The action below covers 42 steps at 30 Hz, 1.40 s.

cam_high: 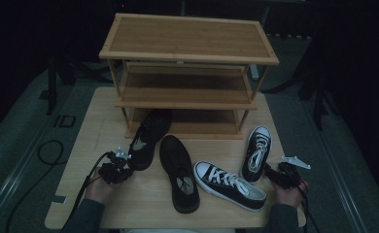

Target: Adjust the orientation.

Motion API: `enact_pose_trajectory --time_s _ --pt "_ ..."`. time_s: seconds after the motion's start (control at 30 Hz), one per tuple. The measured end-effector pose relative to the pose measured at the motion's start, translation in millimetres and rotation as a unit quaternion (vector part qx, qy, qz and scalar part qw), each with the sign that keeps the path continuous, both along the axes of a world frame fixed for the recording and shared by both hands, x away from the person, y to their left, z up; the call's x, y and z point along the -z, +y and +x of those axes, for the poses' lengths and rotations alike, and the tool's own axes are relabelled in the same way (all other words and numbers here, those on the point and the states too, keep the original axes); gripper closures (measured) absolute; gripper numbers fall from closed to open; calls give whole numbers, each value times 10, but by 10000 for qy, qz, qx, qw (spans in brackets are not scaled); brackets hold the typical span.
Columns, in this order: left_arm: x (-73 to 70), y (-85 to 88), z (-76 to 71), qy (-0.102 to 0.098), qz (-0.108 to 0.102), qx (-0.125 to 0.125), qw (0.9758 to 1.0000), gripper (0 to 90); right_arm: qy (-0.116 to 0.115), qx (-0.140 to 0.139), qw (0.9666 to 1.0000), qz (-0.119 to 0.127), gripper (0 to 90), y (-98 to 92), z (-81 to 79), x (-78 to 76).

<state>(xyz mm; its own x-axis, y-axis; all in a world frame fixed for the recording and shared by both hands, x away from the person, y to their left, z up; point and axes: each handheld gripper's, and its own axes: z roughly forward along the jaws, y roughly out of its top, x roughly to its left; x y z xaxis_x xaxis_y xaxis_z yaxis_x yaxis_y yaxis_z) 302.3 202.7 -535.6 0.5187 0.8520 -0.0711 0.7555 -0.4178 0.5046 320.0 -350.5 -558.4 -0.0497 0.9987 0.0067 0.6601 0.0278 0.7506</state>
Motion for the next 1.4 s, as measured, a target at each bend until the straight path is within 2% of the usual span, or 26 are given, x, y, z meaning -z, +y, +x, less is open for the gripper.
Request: enact_pose_trajectory --time_s 0.3,0.47,0.67,0.83,1.0,1.13,1.23,1.4 --pt "-2 -82 48 -5 7 61 10000 893 2 -3 10000 -5 388 -1 0 0" --pt "-5 -175 125 -18 31 101 9999 894 2 -3 10000 -5 388 -1 0 0" --pt "-14 -170 172 -50 -27 -13 10000 893 3 -2 10000 -4 388 -1 0 0" --pt "-14 -160 185 -49 -26 2 10000 893 2 -2 10000 -4 388 -1 0 0" --pt "-49 -188 223 -99 -106 2 9999 894 3 -2 10000 -4 388 0 0 0" --pt "-96 -236 264 -207 -23 16 9998 894 3 -2 10000 -4 388 -1 0 0" --pt "-116 -271 298 -250 -42 -6 9997 894 3 -1 10000 -3 388 0 0 0" --pt "-130 -289 325 -246 -54 25 9997 894 3 -3 10000 -4 388 -1 0 0"
